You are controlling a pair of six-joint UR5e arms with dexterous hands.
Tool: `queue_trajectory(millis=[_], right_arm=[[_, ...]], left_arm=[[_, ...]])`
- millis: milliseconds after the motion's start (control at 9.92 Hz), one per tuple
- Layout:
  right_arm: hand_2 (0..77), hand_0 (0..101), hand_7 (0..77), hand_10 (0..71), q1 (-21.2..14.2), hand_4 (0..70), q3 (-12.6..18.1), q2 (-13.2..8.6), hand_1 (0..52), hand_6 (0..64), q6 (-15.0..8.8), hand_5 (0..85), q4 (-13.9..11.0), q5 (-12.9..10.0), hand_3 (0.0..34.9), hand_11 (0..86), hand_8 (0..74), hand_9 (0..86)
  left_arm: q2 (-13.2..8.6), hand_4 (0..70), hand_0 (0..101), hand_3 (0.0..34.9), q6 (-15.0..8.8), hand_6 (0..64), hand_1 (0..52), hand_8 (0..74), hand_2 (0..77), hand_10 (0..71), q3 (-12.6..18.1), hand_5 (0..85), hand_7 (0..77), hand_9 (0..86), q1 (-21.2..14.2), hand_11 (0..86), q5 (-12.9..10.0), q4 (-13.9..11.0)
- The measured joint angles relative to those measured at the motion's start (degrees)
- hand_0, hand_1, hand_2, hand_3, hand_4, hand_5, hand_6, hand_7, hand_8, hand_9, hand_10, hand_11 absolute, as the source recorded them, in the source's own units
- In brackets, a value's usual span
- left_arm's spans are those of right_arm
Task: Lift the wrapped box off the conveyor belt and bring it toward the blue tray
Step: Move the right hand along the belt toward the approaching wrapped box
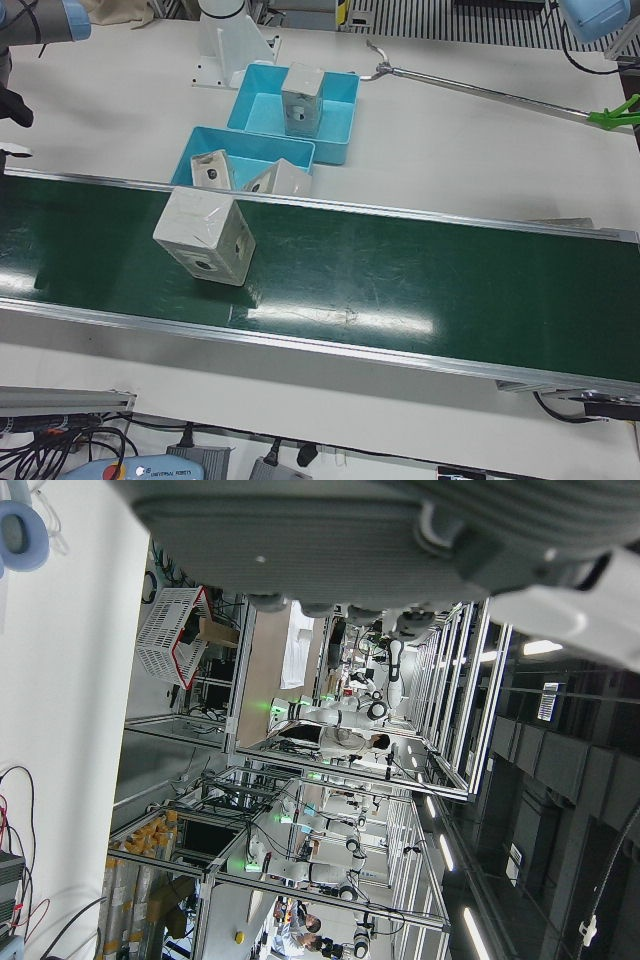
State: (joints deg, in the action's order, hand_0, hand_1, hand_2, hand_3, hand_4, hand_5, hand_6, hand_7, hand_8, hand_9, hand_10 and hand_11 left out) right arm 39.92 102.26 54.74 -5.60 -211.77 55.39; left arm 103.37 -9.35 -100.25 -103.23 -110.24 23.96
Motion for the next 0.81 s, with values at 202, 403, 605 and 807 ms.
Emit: queue_trajectory(millis=[202, 403, 605, 807], right_arm=[[7.6, 48, 17.5, 0.0, -0.4, 8.2, -0.1, 0.0, 14.7, 5.5, 0.0, 15.3, 0.0, 0.0, 0.0, 1.1, 2.2, 3.3], [4.4, 48, 17.5, 0.0, -0.4, 8.2, -0.1, 0.0, 12.5, 5.5, 0.0, 15.3, 0.0, 0.0, 0.0, 1.1, 1.1, 1.6], [3.3, 47, 17.5, 0.0, -0.5, 7.6, -0.3, 0.0, 9.8, 5.5, 0.0, 13.6, 0.0, 0.0, 0.0, 1.1, 1.1, 1.6], [7.1, 47, 16.9, 0.0, -0.4, 7.6, -1.0, -0.1, 13.1, 4.9, 0.0, 13.1, 0.0, 0.0, 0.0, 1.1, 0.0, 2.2]], left_arm=[[0.0, 0.0, 0, 0.0, 0.0, 0.5, 0.0, 0.5, 1.1, 0.5, 0.0, 1.1, 0.5, 0.5, 0.0, 0.5, 0.0, 0.0], [0.0, 0.0, 0, 0.0, 0.0, 0.5, 0.0, 0.5, 1.1, 0.5, 0.0, 1.1, 0.5, 0.5, 0.0, 0.5, 0.0, 0.0], [0.0, 0.0, 0, 0.0, 0.0, 0.5, 0.0, 0.5, 1.1, 0.5, 0.0, 1.1, 0.5, 0.5, 0.0, 0.5, 0.0, 0.0], [0.0, 0.0, 0, 0.0, 0.0, 0.5, 0.0, 0.5, 0.5, 0.5, 0.0, 1.1, 0.5, 0.5, 0.0, 0.5, 0.0, 0.0]])
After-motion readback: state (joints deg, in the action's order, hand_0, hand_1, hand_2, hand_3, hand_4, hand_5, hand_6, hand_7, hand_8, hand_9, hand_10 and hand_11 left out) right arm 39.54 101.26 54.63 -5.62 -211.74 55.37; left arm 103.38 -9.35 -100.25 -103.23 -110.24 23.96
